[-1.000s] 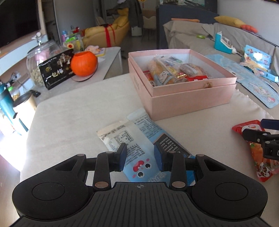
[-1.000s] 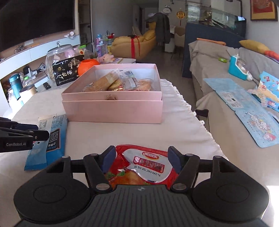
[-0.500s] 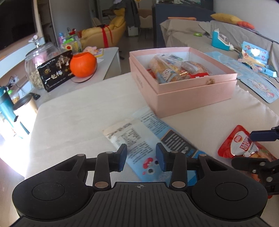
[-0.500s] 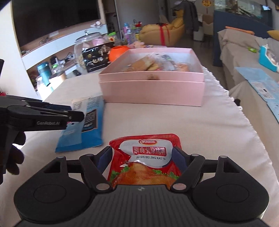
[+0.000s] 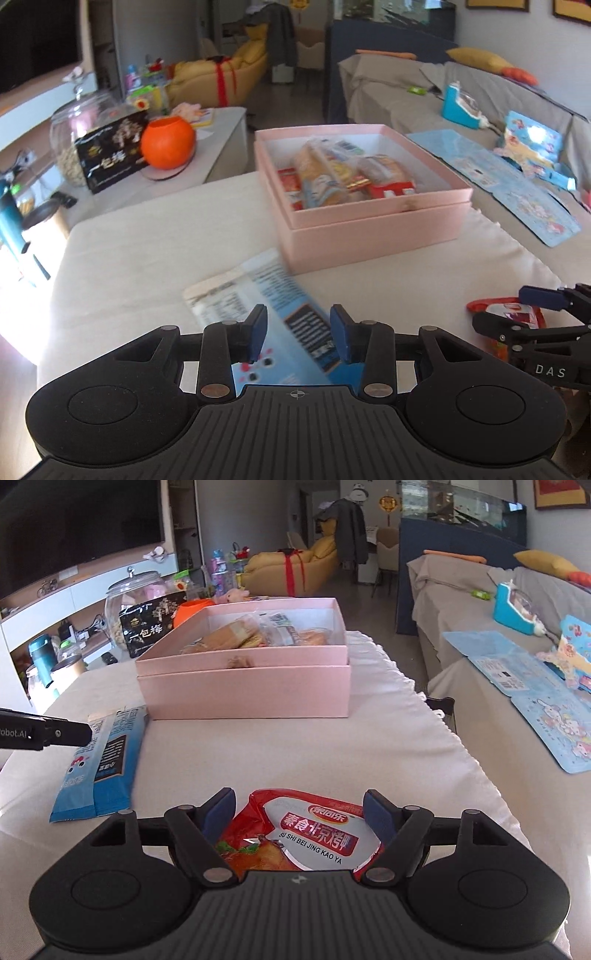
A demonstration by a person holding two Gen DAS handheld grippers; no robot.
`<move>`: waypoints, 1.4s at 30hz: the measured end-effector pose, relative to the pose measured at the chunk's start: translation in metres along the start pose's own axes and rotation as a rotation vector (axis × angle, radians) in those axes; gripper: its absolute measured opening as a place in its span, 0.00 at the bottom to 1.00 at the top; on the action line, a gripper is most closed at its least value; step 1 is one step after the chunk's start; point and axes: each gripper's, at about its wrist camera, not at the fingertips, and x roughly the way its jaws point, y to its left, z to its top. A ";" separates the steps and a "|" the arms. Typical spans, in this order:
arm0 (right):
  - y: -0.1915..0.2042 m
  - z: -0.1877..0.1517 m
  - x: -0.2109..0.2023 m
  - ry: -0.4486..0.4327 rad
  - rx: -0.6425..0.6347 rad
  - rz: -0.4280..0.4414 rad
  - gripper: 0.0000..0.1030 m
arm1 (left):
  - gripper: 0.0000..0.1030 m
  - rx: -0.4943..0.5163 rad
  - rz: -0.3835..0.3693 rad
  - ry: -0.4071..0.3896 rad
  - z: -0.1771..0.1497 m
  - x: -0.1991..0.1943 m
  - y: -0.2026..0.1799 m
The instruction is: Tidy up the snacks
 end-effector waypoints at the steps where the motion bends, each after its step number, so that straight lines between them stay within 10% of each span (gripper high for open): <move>1: -0.003 -0.002 -0.001 -0.006 0.009 -0.008 0.74 | 0.42 0.032 0.004 -0.002 0.000 0.004 -0.010; 12: -0.011 -0.006 0.002 -0.011 0.052 -0.012 0.78 | 0.44 0.184 0.203 0.071 -0.035 0.011 -0.006; 16: -0.012 -0.006 0.003 -0.008 0.060 0.002 0.80 | 0.46 0.082 0.142 0.089 -0.037 0.003 0.018; 21: -0.007 -0.006 0.004 0.003 0.029 0.025 0.81 | 0.72 0.003 0.018 0.101 -0.032 0.005 0.031; 34: 0.070 0.003 0.021 0.069 -0.195 0.090 0.84 | 0.66 -0.128 0.101 0.088 -0.035 -0.009 0.067; 42: 0.059 0.002 0.017 0.056 -0.193 0.084 0.86 | 0.66 -0.215 -0.019 0.097 -0.032 0.002 0.074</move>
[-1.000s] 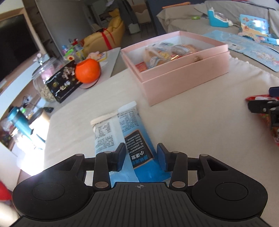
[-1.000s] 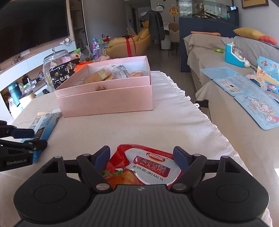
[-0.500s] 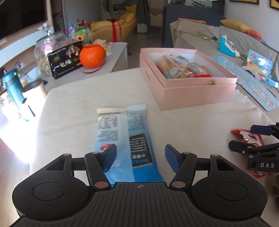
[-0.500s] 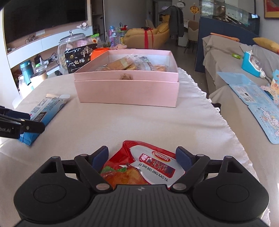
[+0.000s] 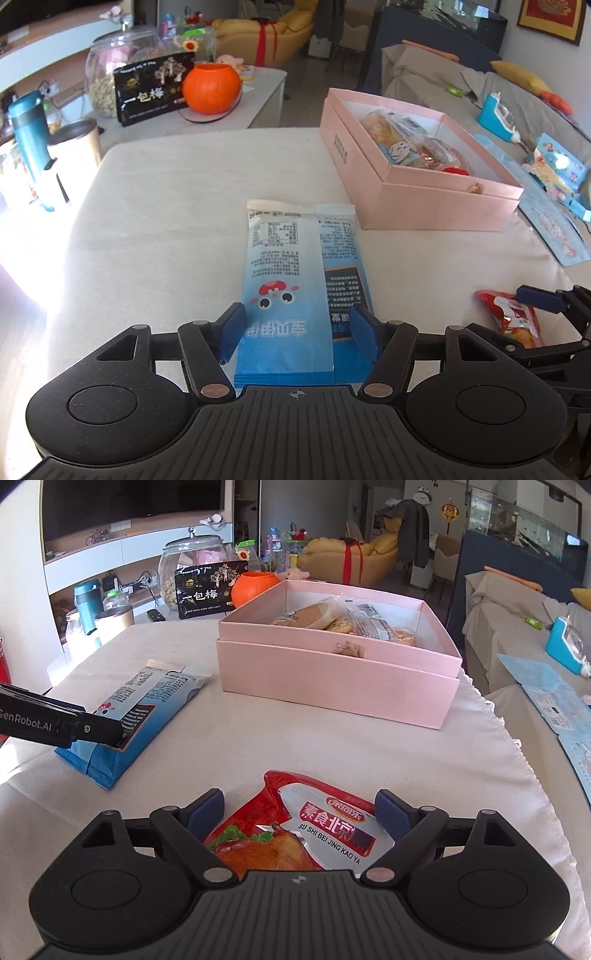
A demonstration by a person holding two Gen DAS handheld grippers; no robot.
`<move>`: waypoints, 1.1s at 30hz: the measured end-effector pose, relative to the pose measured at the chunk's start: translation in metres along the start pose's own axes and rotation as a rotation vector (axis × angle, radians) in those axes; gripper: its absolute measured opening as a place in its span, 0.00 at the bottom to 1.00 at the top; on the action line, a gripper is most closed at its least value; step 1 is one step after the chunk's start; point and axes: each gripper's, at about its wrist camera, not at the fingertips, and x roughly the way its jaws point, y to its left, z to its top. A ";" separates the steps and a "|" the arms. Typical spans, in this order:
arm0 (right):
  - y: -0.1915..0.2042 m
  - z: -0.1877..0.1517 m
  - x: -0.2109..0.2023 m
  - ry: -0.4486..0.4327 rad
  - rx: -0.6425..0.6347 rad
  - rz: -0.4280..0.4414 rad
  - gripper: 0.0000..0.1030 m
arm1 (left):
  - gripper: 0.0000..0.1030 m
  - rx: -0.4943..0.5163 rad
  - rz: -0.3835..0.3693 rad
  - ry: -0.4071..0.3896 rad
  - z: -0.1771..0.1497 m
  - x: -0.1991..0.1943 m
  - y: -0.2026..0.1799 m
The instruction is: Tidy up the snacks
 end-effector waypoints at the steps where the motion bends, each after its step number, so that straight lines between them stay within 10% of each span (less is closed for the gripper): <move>1: -0.003 -0.001 -0.001 -0.001 0.006 -0.005 0.86 | 0.67 0.007 0.002 -0.002 0.000 0.002 -0.002; 9: -0.030 -0.009 -0.007 -0.027 0.117 0.026 0.87 | 0.64 0.040 0.057 -0.091 0.005 -0.020 -0.015; 16: -0.030 -0.009 -0.007 -0.026 0.119 0.023 0.88 | 0.64 0.162 0.035 -0.006 -0.002 0.000 -0.045; 20: -0.031 -0.010 -0.007 -0.024 0.124 0.017 0.88 | 0.82 0.273 0.079 0.010 -0.006 0.018 -0.068; 33: -0.030 -0.011 -0.007 -0.023 0.119 0.016 0.89 | 0.81 0.221 0.182 -0.018 0.016 0.031 -0.036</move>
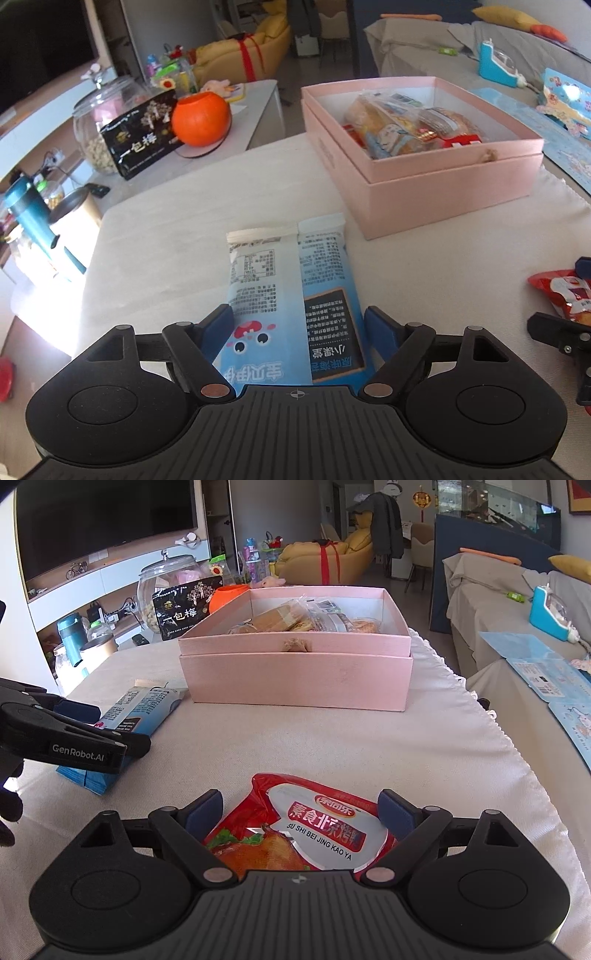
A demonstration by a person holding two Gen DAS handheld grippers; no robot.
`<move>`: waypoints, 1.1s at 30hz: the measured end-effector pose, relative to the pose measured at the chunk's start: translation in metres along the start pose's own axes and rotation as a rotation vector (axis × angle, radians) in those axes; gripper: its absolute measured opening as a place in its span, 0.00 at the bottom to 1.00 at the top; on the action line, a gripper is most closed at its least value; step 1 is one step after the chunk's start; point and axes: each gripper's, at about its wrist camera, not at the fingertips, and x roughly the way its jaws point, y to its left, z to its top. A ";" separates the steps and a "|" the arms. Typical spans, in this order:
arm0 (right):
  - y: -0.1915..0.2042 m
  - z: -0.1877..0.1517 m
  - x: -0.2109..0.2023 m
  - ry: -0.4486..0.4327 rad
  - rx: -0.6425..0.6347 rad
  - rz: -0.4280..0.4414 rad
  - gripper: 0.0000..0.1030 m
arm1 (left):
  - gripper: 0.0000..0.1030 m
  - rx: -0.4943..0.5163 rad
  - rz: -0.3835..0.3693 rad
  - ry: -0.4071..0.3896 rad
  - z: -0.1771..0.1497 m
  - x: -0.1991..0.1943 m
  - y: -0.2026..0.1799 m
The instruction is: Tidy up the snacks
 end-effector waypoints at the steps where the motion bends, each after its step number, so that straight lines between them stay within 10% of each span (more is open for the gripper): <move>1: 0.000 0.000 0.000 0.000 0.000 0.000 0.89 | 0.80 -0.015 0.004 -0.005 -0.001 0.001 0.007; 9: 0.002 0.000 0.000 0.004 -0.013 -0.006 0.90 | 0.92 -0.108 -0.139 -0.006 -0.008 0.008 0.039; 20: -0.002 0.004 -0.002 0.087 -0.147 0.103 0.95 | 0.91 -0.121 -0.119 -0.009 -0.008 0.016 0.043; 27: -0.053 0.009 -0.039 0.115 0.116 0.169 0.90 | 0.88 -0.105 -0.121 -0.059 -0.043 -0.021 0.005; 33: -0.044 0.001 -0.031 0.205 0.207 0.049 0.90 | 0.89 -0.112 -0.110 -0.085 -0.055 -0.032 -0.018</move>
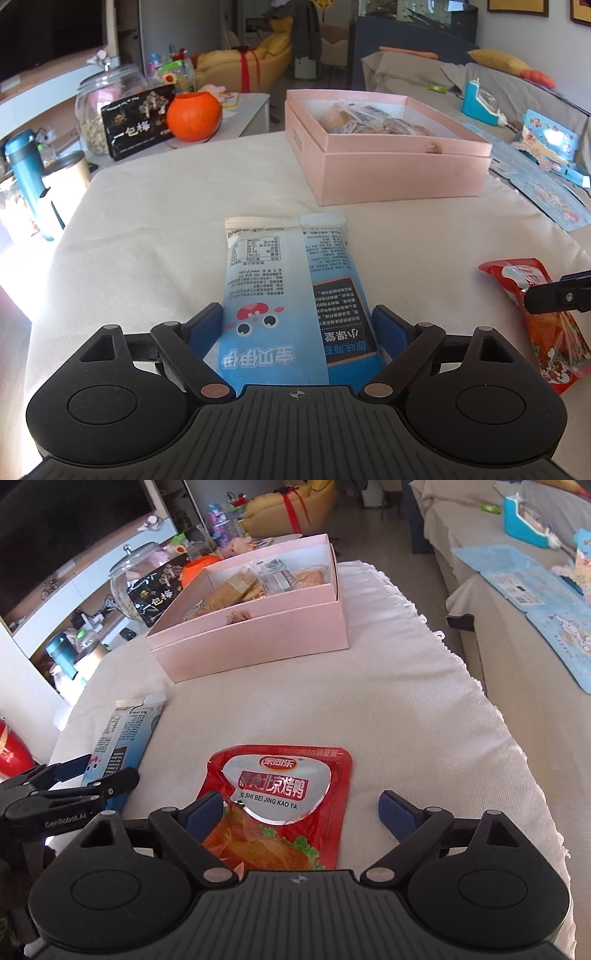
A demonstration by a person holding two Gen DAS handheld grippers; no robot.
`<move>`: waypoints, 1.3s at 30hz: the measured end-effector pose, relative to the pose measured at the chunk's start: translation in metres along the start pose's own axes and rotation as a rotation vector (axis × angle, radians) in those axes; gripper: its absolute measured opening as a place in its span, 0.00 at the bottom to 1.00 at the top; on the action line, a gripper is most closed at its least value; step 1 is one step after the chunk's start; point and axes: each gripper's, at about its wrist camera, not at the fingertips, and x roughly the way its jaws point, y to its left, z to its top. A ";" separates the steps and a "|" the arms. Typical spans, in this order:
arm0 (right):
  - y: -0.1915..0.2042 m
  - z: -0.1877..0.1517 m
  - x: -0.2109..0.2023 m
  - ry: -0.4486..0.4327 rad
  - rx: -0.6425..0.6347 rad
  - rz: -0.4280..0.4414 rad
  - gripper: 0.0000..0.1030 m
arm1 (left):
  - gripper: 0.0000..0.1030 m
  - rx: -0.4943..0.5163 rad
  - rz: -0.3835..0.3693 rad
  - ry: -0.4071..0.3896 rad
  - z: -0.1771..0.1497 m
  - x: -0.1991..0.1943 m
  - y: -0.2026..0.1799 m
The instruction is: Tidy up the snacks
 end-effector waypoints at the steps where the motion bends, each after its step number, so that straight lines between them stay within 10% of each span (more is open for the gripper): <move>1: 0.006 0.000 0.002 -0.003 -0.009 -0.009 0.90 | 0.89 -0.002 0.001 -0.006 -0.001 0.000 0.000; 7: 0.045 -0.010 0.019 -0.061 -0.159 -0.109 0.87 | 0.89 0.002 0.000 -0.021 -0.004 -0.002 -0.001; 12: 0.029 -0.003 0.004 -0.080 -0.146 -0.008 0.50 | 0.88 -0.008 -0.008 -0.006 -0.003 -0.003 -0.002; 19: 0.012 0.009 -0.006 -0.132 -0.189 -0.073 0.45 | 0.88 0.005 -0.108 0.042 -0.007 -0.017 -0.014; 29: 0.010 0.014 0.015 -0.071 -0.008 -0.050 0.76 | 0.88 0.041 -0.081 0.052 -0.005 -0.012 -0.023; 39: 0.043 -0.001 0.033 -0.129 -0.109 -0.170 0.97 | 0.88 0.024 -0.077 0.070 -0.002 -0.013 -0.023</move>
